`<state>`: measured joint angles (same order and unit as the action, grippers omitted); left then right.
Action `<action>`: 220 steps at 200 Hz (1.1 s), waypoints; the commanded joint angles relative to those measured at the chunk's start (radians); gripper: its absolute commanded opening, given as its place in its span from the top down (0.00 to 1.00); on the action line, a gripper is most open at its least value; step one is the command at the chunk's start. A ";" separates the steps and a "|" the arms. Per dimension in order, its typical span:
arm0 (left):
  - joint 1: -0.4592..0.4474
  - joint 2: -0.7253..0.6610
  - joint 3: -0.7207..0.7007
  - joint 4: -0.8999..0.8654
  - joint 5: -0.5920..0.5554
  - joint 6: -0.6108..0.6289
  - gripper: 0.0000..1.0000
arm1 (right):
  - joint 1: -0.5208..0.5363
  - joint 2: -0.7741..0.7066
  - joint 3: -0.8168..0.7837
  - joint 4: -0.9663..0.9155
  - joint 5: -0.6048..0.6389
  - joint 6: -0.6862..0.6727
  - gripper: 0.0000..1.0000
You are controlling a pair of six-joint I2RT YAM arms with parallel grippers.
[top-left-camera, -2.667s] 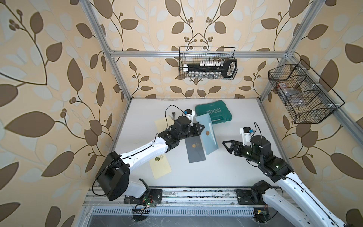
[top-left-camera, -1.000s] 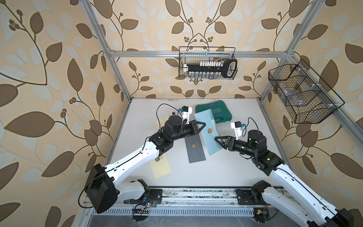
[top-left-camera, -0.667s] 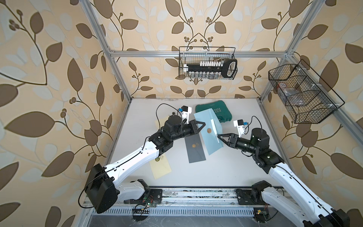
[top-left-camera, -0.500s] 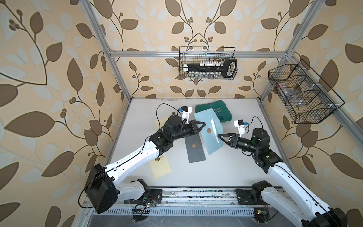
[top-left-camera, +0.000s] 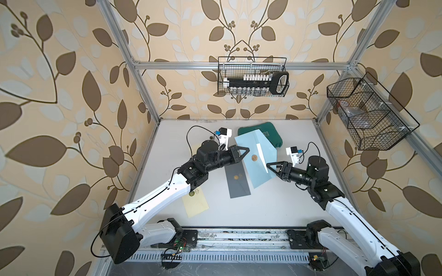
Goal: Open the envelope
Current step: Open the envelope flap on the envelope.
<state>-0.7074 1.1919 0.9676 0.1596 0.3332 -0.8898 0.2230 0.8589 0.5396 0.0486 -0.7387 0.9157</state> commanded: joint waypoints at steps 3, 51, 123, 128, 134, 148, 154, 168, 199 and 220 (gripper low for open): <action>-0.007 -0.023 0.021 0.049 0.019 0.005 1.00 | 0.008 -0.005 0.013 0.046 -0.073 -0.020 0.44; -0.007 -0.020 0.028 0.066 0.046 -0.005 1.00 | 0.019 0.027 -0.018 0.135 -0.058 0.053 0.56; -0.007 -0.042 0.020 0.026 0.015 0.009 1.00 | -0.010 0.023 -0.022 0.189 -0.117 0.079 0.69; -0.008 -0.046 0.020 0.020 0.010 0.011 1.00 | -0.016 0.018 -0.022 0.184 -0.119 0.080 0.69; -0.008 -0.049 0.019 0.013 0.001 0.012 1.00 | -0.025 0.012 -0.022 0.176 -0.124 0.080 0.67; -0.007 -0.059 0.014 0.004 -0.013 0.015 1.00 | -0.042 -0.002 -0.020 0.175 -0.139 0.082 0.63; -0.006 -0.062 0.013 0.003 -0.019 0.015 1.00 | -0.045 -0.009 -0.020 0.186 -0.148 0.088 0.61; -0.007 -0.064 0.013 0.004 -0.019 0.015 1.00 | -0.044 -0.015 -0.021 0.245 -0.185 0.115 0.55; -0.006 -0.052 0.024 0.028 0.008 0.001 1.00 | -0.022 -0.001 -0.001 0.239 -0.205 0.113 0.43; -0.006 -0.044 0.031 0.038 0.026 -0.009 1.00 | 0.002 0.017 0.001 0.230 -0.188 0.105 0.43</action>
<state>-0.7078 1.1587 0.9672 0.1455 0.3347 -0.8944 0.2012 0.8616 0.5293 0.2737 -0.9119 1.0283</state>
